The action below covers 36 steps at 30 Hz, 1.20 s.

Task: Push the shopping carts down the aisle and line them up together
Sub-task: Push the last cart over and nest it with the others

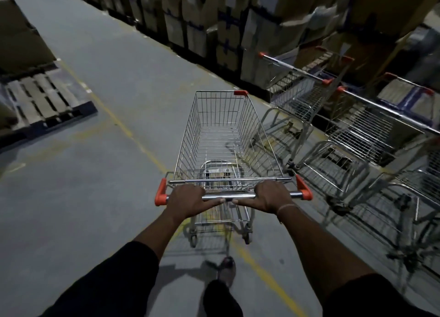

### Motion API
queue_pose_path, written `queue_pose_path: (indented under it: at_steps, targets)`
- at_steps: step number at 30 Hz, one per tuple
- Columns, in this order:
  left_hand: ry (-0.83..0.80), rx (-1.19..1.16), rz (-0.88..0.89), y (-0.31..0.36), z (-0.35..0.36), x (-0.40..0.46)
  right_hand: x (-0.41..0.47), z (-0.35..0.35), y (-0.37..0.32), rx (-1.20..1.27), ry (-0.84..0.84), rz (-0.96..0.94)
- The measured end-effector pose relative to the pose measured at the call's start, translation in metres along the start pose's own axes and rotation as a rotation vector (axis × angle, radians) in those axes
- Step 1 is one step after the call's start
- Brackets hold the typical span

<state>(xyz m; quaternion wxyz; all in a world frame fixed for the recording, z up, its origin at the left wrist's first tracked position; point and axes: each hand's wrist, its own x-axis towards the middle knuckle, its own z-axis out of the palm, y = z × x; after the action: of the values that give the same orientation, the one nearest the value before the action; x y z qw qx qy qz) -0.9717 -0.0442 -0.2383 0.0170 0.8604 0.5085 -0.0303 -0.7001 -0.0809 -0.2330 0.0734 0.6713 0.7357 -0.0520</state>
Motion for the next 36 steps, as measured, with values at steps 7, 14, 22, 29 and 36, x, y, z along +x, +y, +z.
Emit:
queue_pose_path:
  at_steps: [7, 14, 22, 29, 36]
  targets:
    - [-0.006, -0.043, -0.012, -0.058, -0.014, 0.133, 0.132, -0.033, 0.021, 0.032, 0.025, 0.012]
    - [0.023, -0.047, -0.015, -0.113, -0.023, 0.246, 0.253, -0.053, 0.038, 0.056, -0.032, 0.030]
    - [-0.001, -0.030, 0.017, -0.173, -0.025, 0.369, 0.377, -0.081, 0.054, -0.003, -0.060, 0.055]
    - [0.033, -0.028, 0.115, -0.242, -0.035, 0.486, 0.493, -0.105, 0.054, 0.011, -0.037, 0.128]
    - [-0.005, -0.045, 0.236, -0.315, -0.036, 0.592, 0.589, -0.127, 0.041, 0.039, -0.025, 0.222]
